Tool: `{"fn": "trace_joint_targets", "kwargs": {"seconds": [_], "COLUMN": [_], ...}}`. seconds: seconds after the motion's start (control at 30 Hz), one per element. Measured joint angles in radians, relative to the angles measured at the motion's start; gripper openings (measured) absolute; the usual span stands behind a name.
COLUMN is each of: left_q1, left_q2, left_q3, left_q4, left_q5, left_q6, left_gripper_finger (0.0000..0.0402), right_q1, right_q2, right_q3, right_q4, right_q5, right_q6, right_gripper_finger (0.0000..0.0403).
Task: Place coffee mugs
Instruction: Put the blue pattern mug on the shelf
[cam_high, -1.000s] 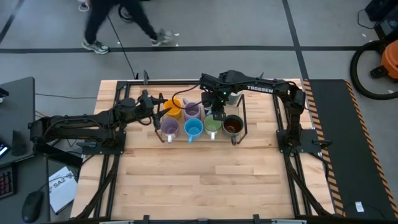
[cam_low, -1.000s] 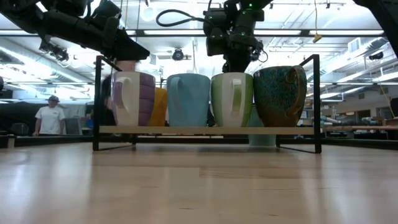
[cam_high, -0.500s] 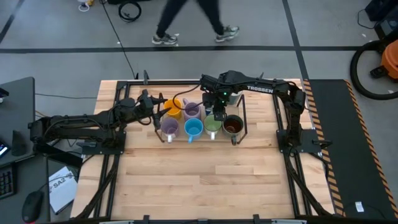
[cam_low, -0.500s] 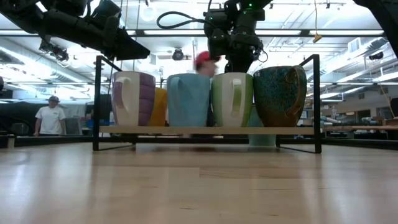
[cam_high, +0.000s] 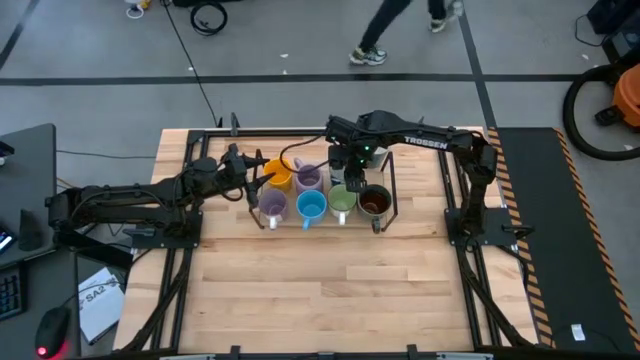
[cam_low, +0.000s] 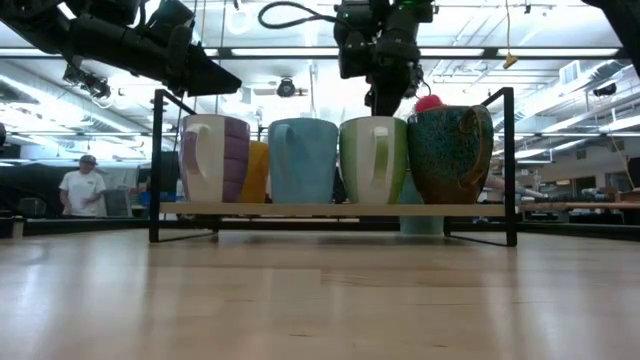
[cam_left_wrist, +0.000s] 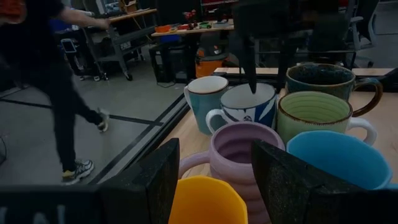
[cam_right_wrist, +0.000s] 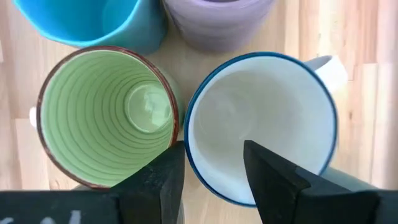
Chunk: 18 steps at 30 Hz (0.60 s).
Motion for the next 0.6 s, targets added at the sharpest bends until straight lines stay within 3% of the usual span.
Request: {"fn": "trace_joint_targets", "kwargs": {"seconds": [0.4, 0.6], "left_q1": [0.0, 0.0], "left_q2": [0.0, 0.0], "left_q3": [0.0, 0.0], "left_q4": [0.015, 0.017], "left_q5": [0.0, 0.0], "left_q6": [0.0, 0.001], "left_gripper_finger": [0.0203, 0.0203], "right_q1": [0.0, -0.002], "right_q2": [-0.013, -0.012], "right_q3": [0.0, 0.0], "right_q4": [-0.003, 0.078], "right_q5": [0.002, 0.154], "right_q6": [0.024, 0.013], "right_gripper_finger": [0.0177, 0.0177]}}
